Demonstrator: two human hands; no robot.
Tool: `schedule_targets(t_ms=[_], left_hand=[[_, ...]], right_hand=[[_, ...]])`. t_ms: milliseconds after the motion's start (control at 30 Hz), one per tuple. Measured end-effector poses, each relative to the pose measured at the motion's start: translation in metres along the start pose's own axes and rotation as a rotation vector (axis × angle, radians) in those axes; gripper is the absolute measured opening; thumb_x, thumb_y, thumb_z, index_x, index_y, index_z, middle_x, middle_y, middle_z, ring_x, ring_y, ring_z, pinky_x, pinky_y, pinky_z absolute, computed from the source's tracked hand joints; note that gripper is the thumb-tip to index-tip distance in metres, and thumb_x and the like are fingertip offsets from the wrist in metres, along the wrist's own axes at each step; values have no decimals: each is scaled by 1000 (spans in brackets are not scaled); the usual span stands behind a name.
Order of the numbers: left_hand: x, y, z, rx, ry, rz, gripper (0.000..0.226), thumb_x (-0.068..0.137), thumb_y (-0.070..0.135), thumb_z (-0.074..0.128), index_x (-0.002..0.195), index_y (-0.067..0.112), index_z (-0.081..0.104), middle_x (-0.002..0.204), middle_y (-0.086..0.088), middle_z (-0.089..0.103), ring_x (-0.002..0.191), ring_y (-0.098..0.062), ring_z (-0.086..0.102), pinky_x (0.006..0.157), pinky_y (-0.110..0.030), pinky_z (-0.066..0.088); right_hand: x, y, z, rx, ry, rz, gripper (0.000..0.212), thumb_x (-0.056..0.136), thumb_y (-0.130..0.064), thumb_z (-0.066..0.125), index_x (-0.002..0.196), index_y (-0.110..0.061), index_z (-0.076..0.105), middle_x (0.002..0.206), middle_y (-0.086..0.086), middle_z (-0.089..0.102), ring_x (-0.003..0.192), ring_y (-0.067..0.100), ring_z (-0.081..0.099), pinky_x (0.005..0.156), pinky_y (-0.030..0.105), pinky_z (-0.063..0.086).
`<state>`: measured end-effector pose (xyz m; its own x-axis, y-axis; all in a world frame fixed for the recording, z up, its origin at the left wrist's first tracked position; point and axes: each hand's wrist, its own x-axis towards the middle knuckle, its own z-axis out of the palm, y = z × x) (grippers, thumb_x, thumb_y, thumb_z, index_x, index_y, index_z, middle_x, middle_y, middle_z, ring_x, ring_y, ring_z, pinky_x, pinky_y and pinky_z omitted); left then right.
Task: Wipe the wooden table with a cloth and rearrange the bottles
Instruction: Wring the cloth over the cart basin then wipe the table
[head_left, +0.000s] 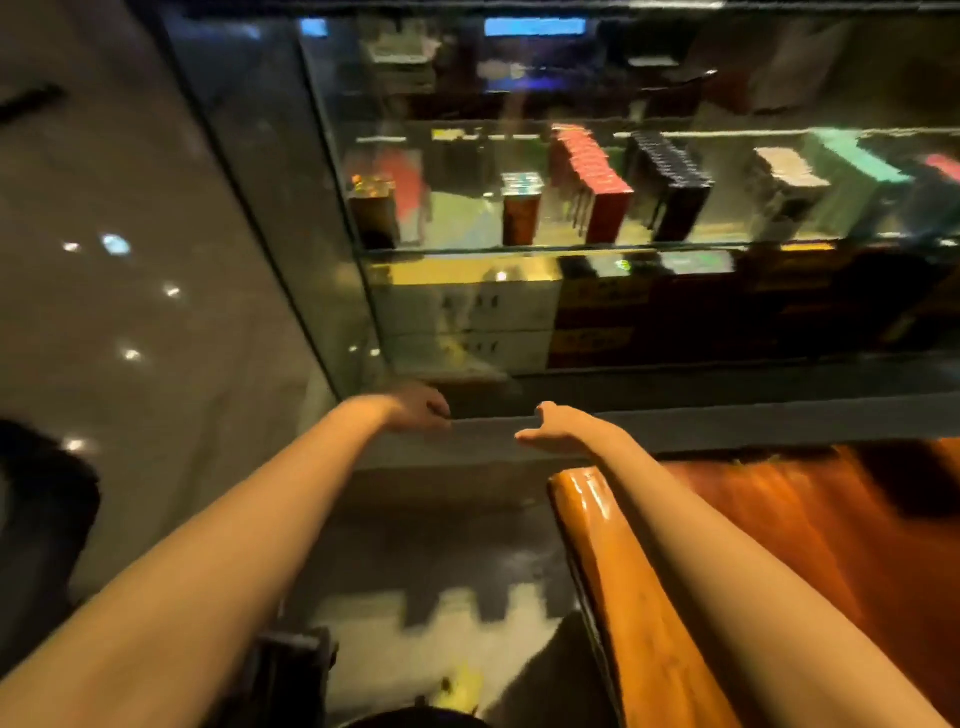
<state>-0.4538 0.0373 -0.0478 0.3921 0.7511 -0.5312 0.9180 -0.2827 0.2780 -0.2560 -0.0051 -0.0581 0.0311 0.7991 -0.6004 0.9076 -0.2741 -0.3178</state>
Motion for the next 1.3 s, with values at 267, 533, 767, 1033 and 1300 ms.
schedule_targets(t_ms=[267, 533, 767, 1033, 1300], left_hand=[[-139, -109, 24, -185, 306, -402, 38, 90, 29, 52, 126, 21, 56, 137, -8, 53, 125, -25, 49, 99, -28, 38], [-277, -173, 55, -215, 743, -732, 41, 86, 34, 58, 125, 22, 57, 131, -9, 56, 124, -29, 48, 104, -43, 39], [-376, -225, 121, -318, 838, -1045, 50, 88, 33, 57, 135, 24, 45, 145, -8, 41, 137, -27, 31, 111, -45, 30], [-458, -271, 201, -538, 768, -1281, 58, 87, 31, 57, 140, 21, 36, 144, -8, 43, 134, -29, 36, 112, -46, 31], [-487, -315, 277, -677, 589, -1454, 71, 88, 40, 53, 147, 17, 21, 152, -8, 31, 141, -28, 25, 116, -47, 15]], right_hand=[[4, -142, 47, -275, -104, -390, 52, 95, -39, 49, 135, -5, 47, 142, 14, 48, 130, 27, 46, 101, 30, 37], [-40, -302, 116, -269, 55, -847, 57, 95, -47, 44, 125, 2, 52, 129, 25, 57, 118, 38, 53, 95, 39, 43], [-111, -397, 198, -173, 80, -1296, 43, 94, -36, 50, 124, -5, 53, 122, 17, 59, 114, 32, 55, 92, 43, 47], [-154, -464, 314, -464, -188, -1466, 53, 93, -40, 52, 134, -7, 46, 134, 15, 53, 123, 31, 49, 98, 42, 44], [-177, -498, 410, -761, -329, -1467, 62, 91, -40, 53, 141, -9, 34, 145, 16, 38, 134, 35, 31, 106, 43, 34]])
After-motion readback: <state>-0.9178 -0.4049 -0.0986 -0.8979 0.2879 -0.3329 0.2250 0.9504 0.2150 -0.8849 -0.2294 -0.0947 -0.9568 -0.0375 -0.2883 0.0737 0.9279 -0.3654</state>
